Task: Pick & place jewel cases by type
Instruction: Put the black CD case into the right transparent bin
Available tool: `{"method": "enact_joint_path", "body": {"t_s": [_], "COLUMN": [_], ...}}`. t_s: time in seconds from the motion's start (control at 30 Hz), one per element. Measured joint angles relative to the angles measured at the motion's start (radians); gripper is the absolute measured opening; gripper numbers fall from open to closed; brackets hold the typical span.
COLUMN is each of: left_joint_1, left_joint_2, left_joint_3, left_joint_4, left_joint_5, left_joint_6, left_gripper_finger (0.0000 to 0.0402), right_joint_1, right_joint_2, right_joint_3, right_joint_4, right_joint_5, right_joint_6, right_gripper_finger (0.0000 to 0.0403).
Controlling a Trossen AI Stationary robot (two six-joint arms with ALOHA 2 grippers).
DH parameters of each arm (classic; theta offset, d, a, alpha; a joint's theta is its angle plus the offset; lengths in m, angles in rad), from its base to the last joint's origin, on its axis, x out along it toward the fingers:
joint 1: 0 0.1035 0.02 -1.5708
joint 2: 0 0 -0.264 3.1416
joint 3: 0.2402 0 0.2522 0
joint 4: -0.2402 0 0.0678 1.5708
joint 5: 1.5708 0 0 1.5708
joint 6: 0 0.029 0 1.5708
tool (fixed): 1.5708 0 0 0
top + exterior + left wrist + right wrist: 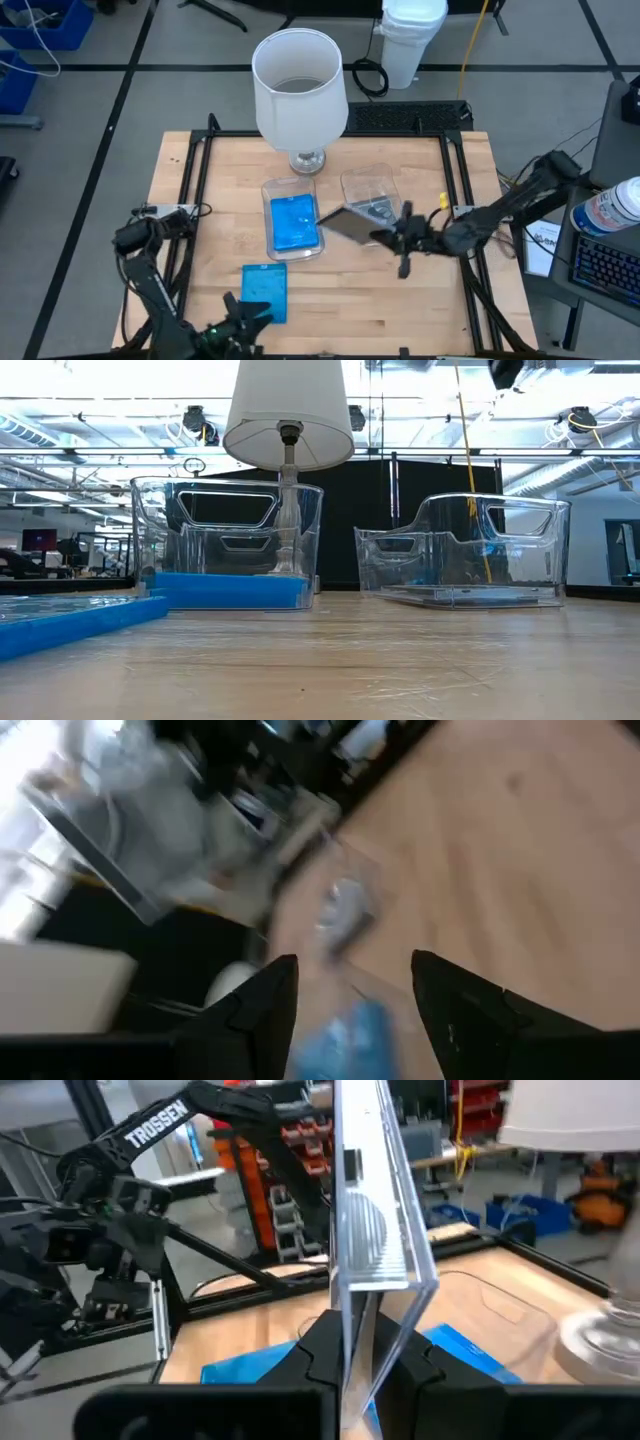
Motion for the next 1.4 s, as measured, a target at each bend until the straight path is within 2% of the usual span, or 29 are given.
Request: {"method": "enact_joint_path", "body": {"t_s": [0.13,0.3,0.43,0.53,0.6,0.73,0.97,1.27,1.4], "left_joint_1": [-0.018,-0.020,-0.020,-0.020,-0.020,-0.020,-0.020,-0.020,-0.020], "left_joint_2": [-0.005,0.000,0.000,0.000,0.000,0.000,0.000,0.000,0.000], "left_joint_3": [0.000,0.000,0.000,0.000,0.000,0.000,0.000,0.000,0.000], "left_joint_4": [-0.112,-0.135,-0.135,-0.136,-0.136,-0.138,-0.138,-0.140,-0.140], "left_joint_5": [0.136,0.262,0.312,0.317,0.316,0.317,0.330,0.373,0.378], "left_joint_6": [-0.193,-0.241,-0.239,-0.235,-0.232,-0.232,-0.231,-0.229,-0.229], "left_gripper_finger": [0.0202,0.0202,0.0202,0.0202,0.0202,0.0202,0.0202,0.0202,0.0202], "right_joint_1": [-0.017,-0.077,-0.198,-0.317,-0.401,-0.547,-0.707,-0.838,-0.884], "right_joint_2": [-0.120,-0.109,-0.042,-0.008,0.001,0.001,0.011,0.068,0.113], "right_joint_3": [0.105,0.326,0.516,0.593,0.608,0.590,0.482,0.330,0.278], "right_joint_4": [-0.343,-0.801,-1.192,-1.346,-1.395,-1.430,-1.403,-1.323,-1.258], "right_joint_5": [0.001,-0.023,-0.152,-0.317,-0.423,-0.560,-0.878,-1.063,-1.179], "right_joint_6": [0.088,0.202,0.361,0.424,0.444,0.453,0.432,0.381,0.334], "right_gripper_finger": [0.0022,0.0021,0.0021,0.0021,0.0022,0.0021,0.0022,0.0022,0.0022]}}
